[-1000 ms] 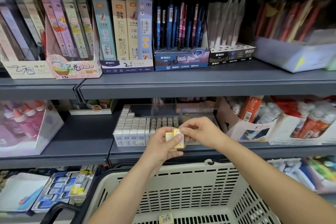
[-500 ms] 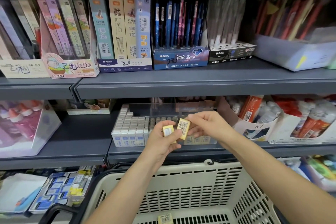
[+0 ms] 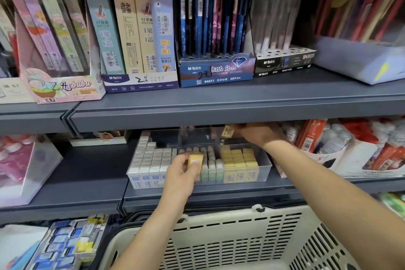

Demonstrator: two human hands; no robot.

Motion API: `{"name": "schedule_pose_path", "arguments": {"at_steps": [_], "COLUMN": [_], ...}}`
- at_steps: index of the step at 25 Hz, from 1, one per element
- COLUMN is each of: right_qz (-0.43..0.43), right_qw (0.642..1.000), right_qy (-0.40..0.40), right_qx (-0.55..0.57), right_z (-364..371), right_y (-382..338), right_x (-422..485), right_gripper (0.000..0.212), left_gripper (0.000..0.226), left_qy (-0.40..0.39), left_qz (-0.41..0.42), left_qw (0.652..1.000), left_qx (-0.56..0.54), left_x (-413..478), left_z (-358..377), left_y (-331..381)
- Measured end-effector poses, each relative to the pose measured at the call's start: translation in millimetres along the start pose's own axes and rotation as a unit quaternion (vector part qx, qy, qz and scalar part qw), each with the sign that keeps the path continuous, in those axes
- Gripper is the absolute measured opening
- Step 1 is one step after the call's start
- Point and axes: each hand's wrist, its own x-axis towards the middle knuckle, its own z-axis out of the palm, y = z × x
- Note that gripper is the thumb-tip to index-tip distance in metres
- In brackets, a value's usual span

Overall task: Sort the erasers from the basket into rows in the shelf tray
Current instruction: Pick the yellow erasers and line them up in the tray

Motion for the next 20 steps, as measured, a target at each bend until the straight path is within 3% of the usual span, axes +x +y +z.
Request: {"name": "schedule_pose_path", "arguments": {"at_steps": [3,8,13,16,20], "right_qz": [-0.023,-0.007,-0.037,-0.047,-0.059], "right_qw": [0.993,0.976,0.995,0.989,0.994], "right_qy": [-0.107,-0.198,-0.080,-0.108,-0.088], "right_qx": [-0.043,-0.095,-0.036,0.089,0.017], "right_z": [25,34,20,13,8], "right_y": [10,19,-12,-38,-46], "right_x": [16,22,-15,-55,-77], "right_gripper": [0.018,0.027,0.029,0.019,0.032], "left_gripper": [0.014,0.025,0.026,0.021,0.027], "left_qy": [0.006,0.012,0.009,-0.006,-0.049], "left_qz": [0.040,0.001,-0.004,0.000,0.028], "left_qw": [0.999,1.000,1.000,1.000,0.998], "left_qx": [0.019,0.012,-0.003,-0.012,0.003], "left_x": [0,4,3,0,-12], "left_z": [-5,-4,0,5,22], "left_y": [-1,-1,0,4,8]}}
